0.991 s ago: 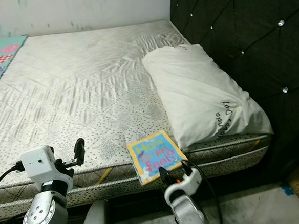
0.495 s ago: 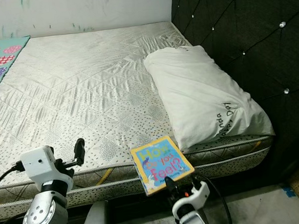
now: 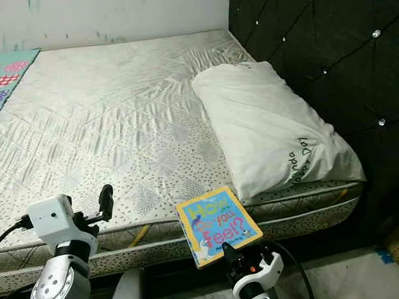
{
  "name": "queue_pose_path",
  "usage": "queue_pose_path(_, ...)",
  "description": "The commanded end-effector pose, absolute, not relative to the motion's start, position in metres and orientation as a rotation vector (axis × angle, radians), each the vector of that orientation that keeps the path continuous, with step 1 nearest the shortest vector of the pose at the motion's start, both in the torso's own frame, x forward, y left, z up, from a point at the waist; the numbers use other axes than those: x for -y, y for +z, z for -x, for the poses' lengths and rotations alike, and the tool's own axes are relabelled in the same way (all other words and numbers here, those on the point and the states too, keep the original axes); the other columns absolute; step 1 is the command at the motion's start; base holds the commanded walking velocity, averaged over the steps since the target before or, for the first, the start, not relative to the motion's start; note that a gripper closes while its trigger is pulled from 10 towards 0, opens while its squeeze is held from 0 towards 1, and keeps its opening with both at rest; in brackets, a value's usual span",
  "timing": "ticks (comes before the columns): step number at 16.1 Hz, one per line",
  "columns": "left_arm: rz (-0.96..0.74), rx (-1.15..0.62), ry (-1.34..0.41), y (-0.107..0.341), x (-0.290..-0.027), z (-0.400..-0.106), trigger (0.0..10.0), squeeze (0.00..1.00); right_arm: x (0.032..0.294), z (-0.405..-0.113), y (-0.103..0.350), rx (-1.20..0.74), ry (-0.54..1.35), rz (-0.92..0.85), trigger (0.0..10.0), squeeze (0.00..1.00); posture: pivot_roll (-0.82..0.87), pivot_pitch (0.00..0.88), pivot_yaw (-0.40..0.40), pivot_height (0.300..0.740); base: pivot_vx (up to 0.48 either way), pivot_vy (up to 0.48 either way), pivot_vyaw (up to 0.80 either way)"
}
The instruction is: Clean up the room
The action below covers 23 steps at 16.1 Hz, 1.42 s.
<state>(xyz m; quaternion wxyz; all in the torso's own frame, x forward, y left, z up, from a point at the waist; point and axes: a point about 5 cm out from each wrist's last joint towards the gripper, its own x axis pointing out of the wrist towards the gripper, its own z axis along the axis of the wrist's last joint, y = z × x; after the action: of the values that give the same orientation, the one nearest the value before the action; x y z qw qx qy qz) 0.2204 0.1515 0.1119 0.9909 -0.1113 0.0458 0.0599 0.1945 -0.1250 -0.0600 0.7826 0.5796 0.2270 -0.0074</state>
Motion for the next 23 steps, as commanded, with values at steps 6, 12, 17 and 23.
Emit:
queue_pose_path(6,0.251,-0.079,0.131,0.1152,-0.1478,-0.2196,10.0,0.0,-0.0471,-0.3173,0.1048,-0.452,0.356,-1.242,10.0,0.0,0.26,0.0,0.0,0.587,0.0,0.0,0.0)
queue_pose_path(12,0.251,-0.079,0.131,0.1152,-0.1478,-0.2196,10.0,0.0,-0.0471,-0.3173,0.1048,-0.452,0.356,-1.242,10.0,0.0,0.26,0.0,0.0,0.587,0.0,0.0,0.0)
queue_pose_path(17,0.251,-0.079,0.131,0.1152,-0.1478,-0.2196,10.0,0.0,-0.0471,-0.3173,0.1048,-0.452,0.356,-1.242,10.0,0.0,0.26,0.0,0.0,0.587,0.0,0.0,0.0)
queue_pose_path(23,0.251,-0.079,0.131,0.1152,-0.1478,-0.2196,10.0,0.0,-0.0471,-0.3173,0.1048,-0.452,0.356,-1.242,10.0,0.0,0.26,0.0,0.0,0.587,0.0,0.0,0.0)
